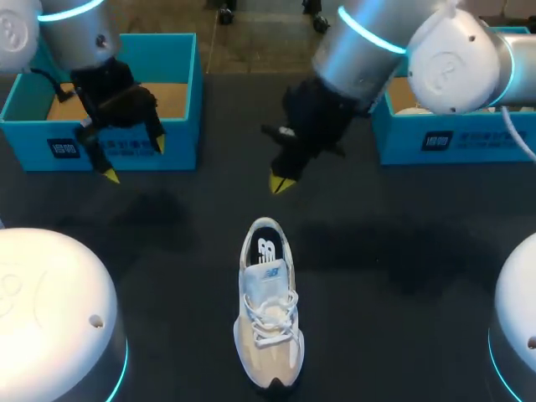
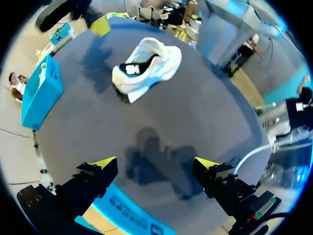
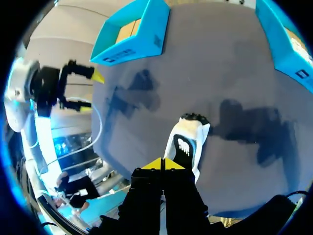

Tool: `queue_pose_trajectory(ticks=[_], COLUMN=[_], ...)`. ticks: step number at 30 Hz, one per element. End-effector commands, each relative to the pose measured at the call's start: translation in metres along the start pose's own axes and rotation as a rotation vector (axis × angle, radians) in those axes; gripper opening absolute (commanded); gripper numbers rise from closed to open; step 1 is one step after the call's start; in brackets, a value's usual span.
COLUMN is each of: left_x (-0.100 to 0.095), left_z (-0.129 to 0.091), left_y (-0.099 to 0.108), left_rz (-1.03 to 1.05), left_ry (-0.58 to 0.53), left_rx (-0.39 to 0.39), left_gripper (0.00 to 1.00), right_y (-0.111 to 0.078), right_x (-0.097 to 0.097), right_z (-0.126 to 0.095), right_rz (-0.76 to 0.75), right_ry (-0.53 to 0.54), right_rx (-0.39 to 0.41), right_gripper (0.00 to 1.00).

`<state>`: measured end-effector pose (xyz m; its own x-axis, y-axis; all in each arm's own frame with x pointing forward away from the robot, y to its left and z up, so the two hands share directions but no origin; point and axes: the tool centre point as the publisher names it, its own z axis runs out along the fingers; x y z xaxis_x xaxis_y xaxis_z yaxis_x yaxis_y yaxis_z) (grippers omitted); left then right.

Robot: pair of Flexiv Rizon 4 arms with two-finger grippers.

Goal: Take the shoe out of the shoebox, open the shoe tongue, remove and reinsert the insole, then place the shoe into the shoebox

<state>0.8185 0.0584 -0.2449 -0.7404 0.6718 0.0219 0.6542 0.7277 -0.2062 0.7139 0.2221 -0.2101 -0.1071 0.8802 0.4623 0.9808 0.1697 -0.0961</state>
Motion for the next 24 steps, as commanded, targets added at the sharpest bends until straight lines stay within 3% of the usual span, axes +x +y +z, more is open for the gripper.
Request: queue_pose_trajectory(ticks=[1,10,16,24], left_x=[0.002,0.002,0.0,-0.009], left_z=[-0.009,-0.009,-0.025,-0.04], left_y=[-0.001,-0.001,0.023,0.058], left_rz=[0.053,0.053,0.248,0.264], left_ry=[-0.008,-0.008,0.001,0.025], left_rx=[-0.069,-0.069,-0.042,-0.063], left_gripper=[1.0,1.0,1.0,1.0], right_y=[-0.004,-0.004,-0.009,-0.021], right_x=[0.016,0.016,0.018,0.019], right_z=[0.003,0.003,0.019,0.053], right_rz=[0.021,0.021,0.004,0.009], right_ry=[-0.213,-0.213,-0.232,-0.258], right_rx=[0.0,0.0,-0.032,-0.058], right_gripper=[0.0,0.0,0.0,0.0])
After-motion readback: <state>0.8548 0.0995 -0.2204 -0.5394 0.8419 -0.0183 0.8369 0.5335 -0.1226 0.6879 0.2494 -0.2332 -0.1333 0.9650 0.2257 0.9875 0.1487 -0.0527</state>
